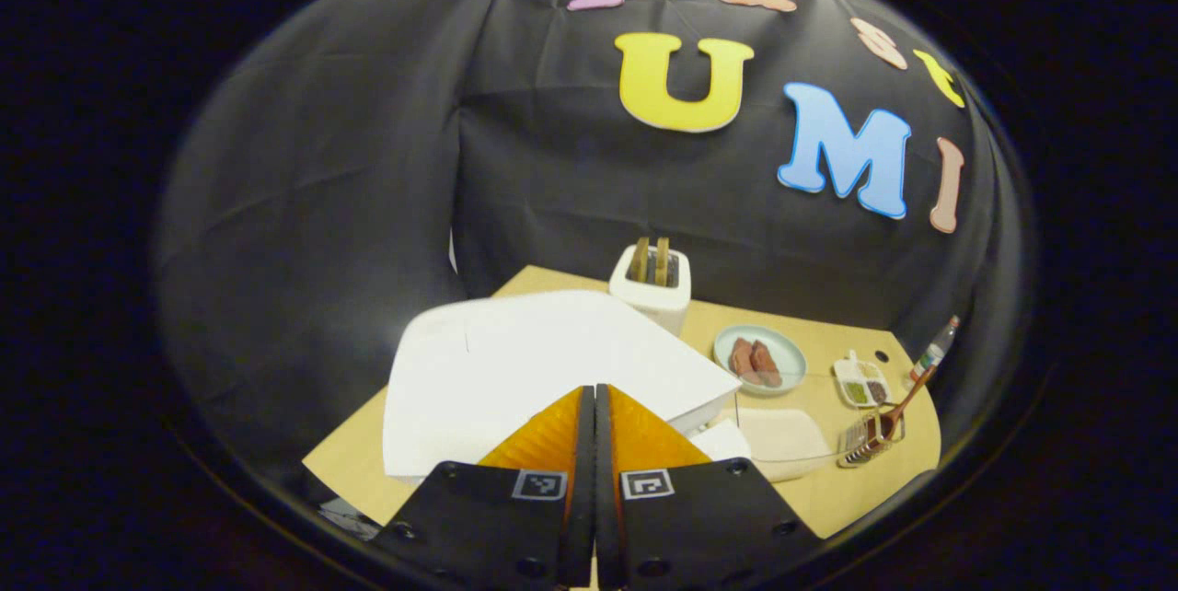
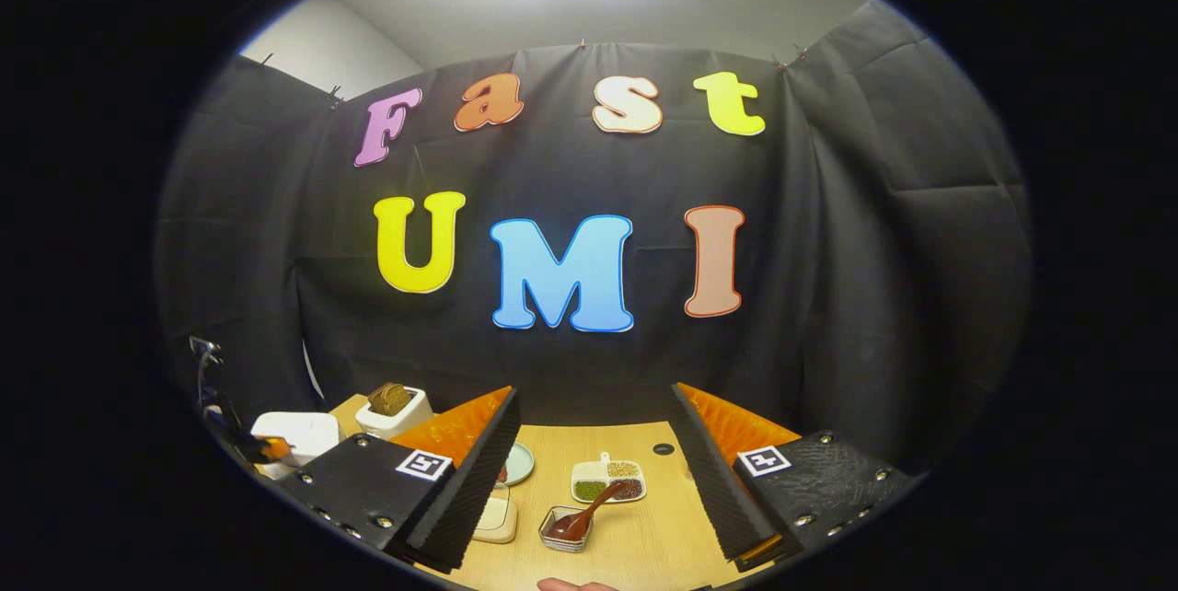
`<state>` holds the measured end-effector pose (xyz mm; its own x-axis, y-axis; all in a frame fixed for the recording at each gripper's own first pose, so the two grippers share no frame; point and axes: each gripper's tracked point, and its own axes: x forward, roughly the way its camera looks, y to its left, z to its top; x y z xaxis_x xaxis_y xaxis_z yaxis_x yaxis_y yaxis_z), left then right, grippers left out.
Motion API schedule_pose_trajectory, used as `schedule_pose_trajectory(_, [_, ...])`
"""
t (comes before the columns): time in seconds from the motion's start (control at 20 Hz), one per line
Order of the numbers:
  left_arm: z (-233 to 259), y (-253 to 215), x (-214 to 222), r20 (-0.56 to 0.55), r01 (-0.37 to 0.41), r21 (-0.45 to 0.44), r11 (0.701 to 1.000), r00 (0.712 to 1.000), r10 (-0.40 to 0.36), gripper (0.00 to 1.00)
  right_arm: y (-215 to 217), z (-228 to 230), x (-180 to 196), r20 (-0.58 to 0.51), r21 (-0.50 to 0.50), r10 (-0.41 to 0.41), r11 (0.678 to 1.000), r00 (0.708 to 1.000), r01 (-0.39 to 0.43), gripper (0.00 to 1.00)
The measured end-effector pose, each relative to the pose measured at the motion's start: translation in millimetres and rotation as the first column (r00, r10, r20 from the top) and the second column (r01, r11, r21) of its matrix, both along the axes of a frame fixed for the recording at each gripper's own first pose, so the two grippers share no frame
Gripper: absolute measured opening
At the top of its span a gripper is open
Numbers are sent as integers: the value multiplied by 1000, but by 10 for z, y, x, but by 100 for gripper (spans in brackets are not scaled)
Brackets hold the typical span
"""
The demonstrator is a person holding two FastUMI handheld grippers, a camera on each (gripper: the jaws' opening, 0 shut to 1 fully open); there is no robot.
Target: Close the left gripper, press the button to open the rice cooker; take a wooden spoon from the chopstick holder with the right hand, scoop a spoonful of rice and pour it into the rice cooker, then put the wooden spoon back into the chopstick holder.
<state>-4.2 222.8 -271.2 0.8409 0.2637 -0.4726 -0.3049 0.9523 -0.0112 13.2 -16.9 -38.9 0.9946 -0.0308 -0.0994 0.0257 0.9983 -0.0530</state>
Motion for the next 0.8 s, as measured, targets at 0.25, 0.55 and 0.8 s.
schedule_pose_trajectory(0.25, [727, -78, 108, 146, 27, 50, 998, 989, -34, 39, 8, -89, 3, -22, 47, 4, 999, 1000, -3, 98])
schedule_pose_trajectory(0.55, [1111, -134, 84, 236, 33, 79, 996, 970, -51, 58, -122, -168, -11, -33, 61, -15, 998, 999, 17, 98])
schedule_pose_trajectory(0.8, [1351, -217, 59, 271, 36, 76, 996, 961, -55, 56, -212, -283, 21, -53, 79, -29, 996, 998, 33, 98])
